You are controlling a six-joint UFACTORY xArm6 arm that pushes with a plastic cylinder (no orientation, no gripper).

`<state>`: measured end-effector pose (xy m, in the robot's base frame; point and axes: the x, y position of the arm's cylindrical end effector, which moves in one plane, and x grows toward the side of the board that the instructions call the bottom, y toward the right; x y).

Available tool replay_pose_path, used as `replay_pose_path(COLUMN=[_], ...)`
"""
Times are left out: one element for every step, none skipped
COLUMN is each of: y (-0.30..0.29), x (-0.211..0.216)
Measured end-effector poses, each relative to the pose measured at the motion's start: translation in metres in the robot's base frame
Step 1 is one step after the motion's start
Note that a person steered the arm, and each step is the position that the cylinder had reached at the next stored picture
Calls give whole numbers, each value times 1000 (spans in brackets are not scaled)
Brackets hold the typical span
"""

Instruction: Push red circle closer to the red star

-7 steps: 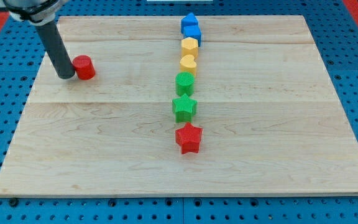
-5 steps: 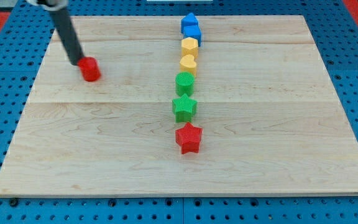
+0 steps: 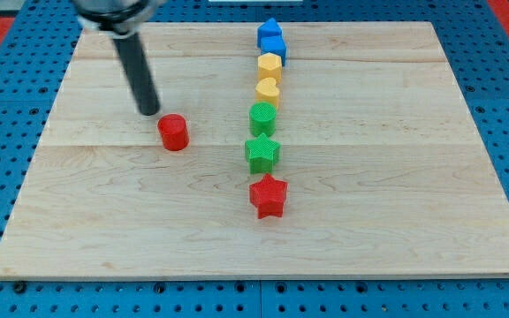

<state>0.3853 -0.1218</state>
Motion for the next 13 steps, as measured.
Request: replay_pose_path(y=[21,32,53,16,22,-2,-12,22,70,79,27,41,82], x=[64,131,146,133,155,161,171,186,188,188,216,233,233])
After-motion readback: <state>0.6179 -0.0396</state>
